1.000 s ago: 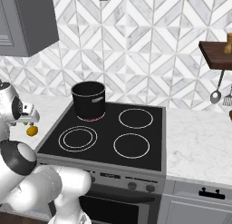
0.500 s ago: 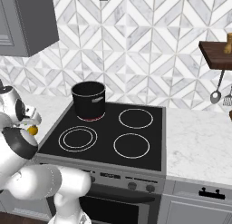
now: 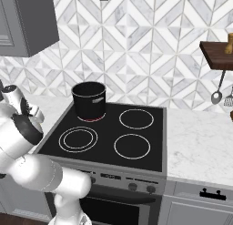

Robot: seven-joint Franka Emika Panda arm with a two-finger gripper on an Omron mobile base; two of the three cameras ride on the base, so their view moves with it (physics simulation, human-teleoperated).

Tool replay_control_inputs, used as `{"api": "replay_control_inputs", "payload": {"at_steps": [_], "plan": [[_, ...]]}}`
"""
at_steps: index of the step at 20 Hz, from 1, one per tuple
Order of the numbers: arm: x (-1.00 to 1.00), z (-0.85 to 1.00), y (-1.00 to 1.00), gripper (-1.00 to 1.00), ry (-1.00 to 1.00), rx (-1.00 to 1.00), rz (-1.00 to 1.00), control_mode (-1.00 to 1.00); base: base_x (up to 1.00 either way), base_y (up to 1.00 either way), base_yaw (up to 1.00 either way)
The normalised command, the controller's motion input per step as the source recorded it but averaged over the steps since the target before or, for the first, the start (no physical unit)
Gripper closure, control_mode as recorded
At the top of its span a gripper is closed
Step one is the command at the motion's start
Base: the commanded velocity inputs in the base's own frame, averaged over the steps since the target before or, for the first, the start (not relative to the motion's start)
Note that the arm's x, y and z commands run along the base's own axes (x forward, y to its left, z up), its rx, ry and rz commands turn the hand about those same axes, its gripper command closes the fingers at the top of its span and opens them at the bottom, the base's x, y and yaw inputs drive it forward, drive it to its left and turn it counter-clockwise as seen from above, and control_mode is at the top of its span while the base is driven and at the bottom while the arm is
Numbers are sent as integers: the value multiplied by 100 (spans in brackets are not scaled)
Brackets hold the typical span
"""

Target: Put the lemon and broccoli in the pot. Retrieve the spatula and lightly stir the vegetables in the pot.

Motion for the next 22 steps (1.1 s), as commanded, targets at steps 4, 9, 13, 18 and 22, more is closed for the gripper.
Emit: {"api": "replay_control_inputs", "payload": {"at_steps": [4,9,13,18,22], "plan": [[3,-19,14,-100,1,4,0,-100,0,0,0],[0,-20,8,-100,2,3,0,-100,0,0,0],[4,-17,0,-100,1,0,0,-100,0,0,0],[2,-23,0,-100,0,0,0,-100,0,0,0],[3,-21,4,-100,0,0,0,-100,0,0,0]]}}
